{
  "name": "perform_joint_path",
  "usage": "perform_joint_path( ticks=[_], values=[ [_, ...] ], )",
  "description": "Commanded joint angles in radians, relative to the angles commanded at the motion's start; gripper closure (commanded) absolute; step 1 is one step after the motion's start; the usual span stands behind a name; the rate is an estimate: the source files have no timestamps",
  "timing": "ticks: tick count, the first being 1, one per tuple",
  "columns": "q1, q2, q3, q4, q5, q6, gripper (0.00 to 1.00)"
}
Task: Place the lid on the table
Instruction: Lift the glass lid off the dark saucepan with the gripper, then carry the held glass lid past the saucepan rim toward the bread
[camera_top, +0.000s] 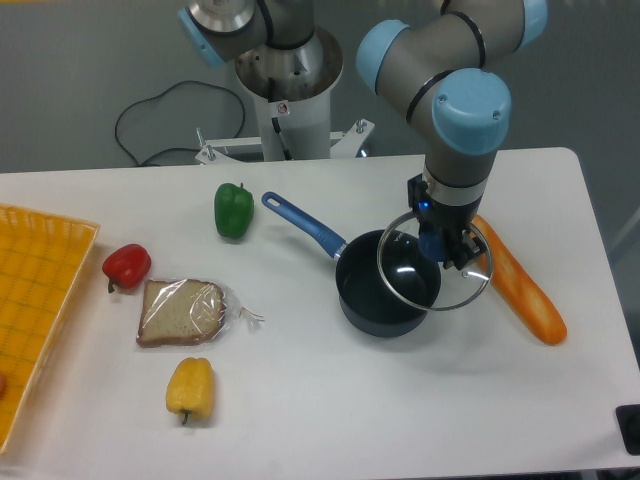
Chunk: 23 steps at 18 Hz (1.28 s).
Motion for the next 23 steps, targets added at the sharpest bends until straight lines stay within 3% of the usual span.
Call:
perform_joint_path(
  ticks=[13,17,21,23],
  values=[
    [-0.005,-0.003,-0.009,0.006,0.0,-0.028,0.44],
    [-0.011,-0.017,0.005,0.026,-0.005,-0.144,0.44],
    [-0.035,-0.035,0.024,0.034,-0.006,-0.178,0.44],
    [-0.05,-0.044,0.034,0.034,-0.032,-0.28,0.44]
  ],
)
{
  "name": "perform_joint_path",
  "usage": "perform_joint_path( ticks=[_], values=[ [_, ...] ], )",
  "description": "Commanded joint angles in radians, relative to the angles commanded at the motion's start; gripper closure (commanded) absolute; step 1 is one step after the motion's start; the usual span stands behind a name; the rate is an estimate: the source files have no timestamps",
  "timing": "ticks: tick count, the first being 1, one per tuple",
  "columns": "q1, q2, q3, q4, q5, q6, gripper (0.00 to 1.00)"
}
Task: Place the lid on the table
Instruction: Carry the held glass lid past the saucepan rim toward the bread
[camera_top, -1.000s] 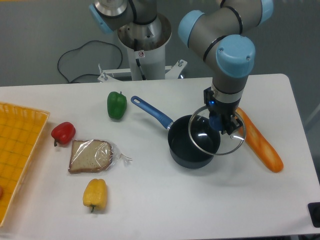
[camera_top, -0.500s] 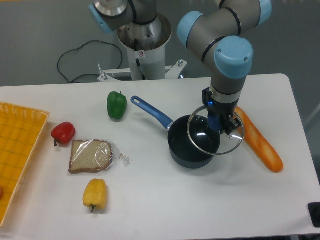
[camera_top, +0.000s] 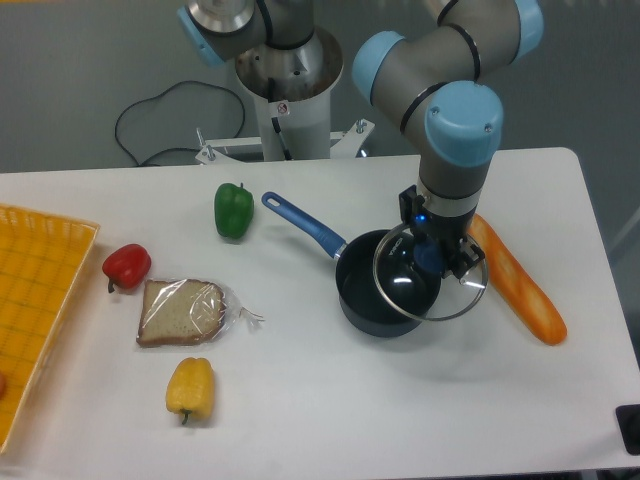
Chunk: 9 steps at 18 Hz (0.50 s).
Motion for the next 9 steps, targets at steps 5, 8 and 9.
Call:
perform_joint_path(
  ticks=[5,8,9],
  values=[
    [-0.052,-0.021,0.02,0.025,-0.014,-0.128,0.44],
    [-0.086,-0.034,0.02,0.061,-0.023,-0.252,0.44],
    [-0.098,-0.037,0.02,0.074,-0.023,-0.278,0.44]
  ],
)
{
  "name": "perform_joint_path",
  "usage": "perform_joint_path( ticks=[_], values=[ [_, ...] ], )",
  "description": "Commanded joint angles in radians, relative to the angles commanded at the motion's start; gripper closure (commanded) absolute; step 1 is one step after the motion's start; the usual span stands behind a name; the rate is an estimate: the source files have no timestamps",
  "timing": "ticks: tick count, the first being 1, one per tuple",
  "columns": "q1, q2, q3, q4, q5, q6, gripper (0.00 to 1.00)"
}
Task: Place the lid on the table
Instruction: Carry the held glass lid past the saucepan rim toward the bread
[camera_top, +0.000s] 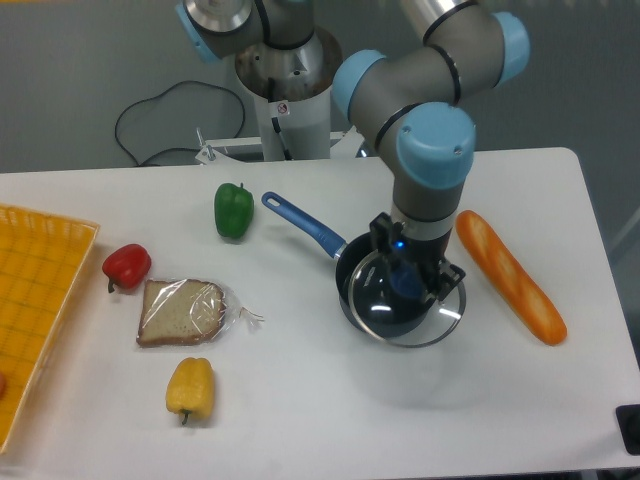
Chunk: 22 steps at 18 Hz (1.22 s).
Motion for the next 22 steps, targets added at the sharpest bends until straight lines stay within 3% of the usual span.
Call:
perform_joint_path(
  ticks=[3,8,14,22],
  values=[
    [-0.019,-0.006,0.0,0.006,0.0,-0.04,0.44],
    [-0.061,-0.018,0.003,0.008,0.0,-0.273,0.44],
    [-0.104,-0.037,0.0,0.028,0.002,-0.423,0.44],
    [-0.144,-0.081,-0.002,0.028,0.0,-0.536,0.44]
  ],
)
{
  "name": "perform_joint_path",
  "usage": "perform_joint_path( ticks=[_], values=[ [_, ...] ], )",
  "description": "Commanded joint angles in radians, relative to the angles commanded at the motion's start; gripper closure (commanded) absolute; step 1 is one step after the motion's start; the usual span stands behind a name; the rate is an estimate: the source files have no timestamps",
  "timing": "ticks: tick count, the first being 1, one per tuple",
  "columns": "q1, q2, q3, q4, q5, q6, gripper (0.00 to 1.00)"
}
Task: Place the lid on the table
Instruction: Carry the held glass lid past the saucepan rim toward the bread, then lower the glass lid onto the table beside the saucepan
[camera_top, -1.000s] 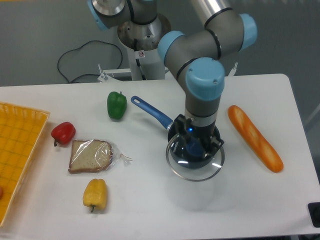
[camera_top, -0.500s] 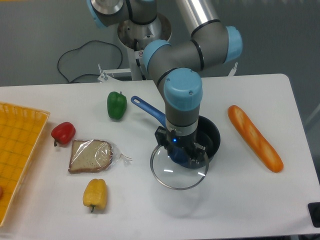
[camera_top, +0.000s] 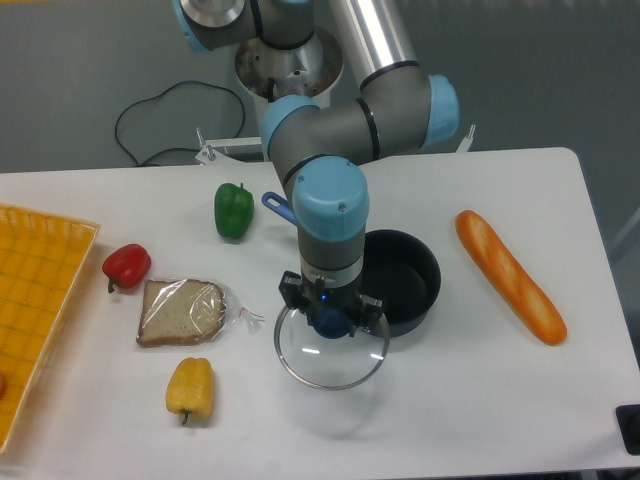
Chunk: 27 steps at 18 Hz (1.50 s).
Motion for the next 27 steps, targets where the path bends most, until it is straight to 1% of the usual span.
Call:
perform_joint_path(
  ticks=[3,10,15,27],
  values=[
    [-0.014,-0.014,-0.002,0.002,0.003,0.008,0.44],
    [-0.026,-0.023,-0.008,0.002,0.006,0.008,0.44],
    [-0.035,-0.031,-0.009,0.037,0.008,0.0,0.44],
    [-0.045,-0.081,-0.003,0.072,0.006,0.006,0.42]
  ],
)
